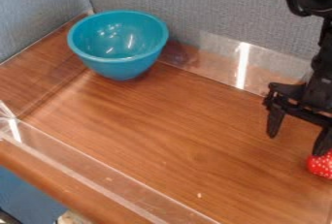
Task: Put the strawberry in the blue bowl
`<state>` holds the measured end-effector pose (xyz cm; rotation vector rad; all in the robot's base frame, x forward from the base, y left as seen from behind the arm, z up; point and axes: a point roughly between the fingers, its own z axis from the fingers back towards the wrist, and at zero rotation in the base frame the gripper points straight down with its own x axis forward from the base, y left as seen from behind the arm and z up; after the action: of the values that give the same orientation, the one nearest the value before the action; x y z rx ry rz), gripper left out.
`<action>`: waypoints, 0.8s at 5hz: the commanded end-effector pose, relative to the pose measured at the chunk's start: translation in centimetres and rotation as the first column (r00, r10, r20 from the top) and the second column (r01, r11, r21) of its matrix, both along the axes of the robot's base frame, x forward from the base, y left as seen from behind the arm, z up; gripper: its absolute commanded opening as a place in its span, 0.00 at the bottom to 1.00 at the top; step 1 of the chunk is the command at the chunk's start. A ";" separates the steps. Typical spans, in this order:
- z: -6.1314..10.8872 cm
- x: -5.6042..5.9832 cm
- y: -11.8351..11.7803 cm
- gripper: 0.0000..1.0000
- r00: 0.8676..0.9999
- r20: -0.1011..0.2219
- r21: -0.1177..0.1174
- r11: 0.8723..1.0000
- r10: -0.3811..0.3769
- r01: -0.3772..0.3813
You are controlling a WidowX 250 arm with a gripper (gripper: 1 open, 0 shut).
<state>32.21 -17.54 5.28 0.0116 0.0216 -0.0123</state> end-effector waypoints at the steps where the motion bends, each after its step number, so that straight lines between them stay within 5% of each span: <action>1: 0.0 0.5 -2.6 1.00 0.998 0.065 -0.029 0.999 -0.021 0.023; 2: -1.0 0.7 -1.1 1.00 0.998 0.056 -0.033 0.999 -0.016 0.018; 4: -1.3 -2.3 0.6 1.00 0.997 0.061 0.000 0.999 -0.041 0.041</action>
<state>29.59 -16.62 2.53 0.0277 0.0003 -0.0456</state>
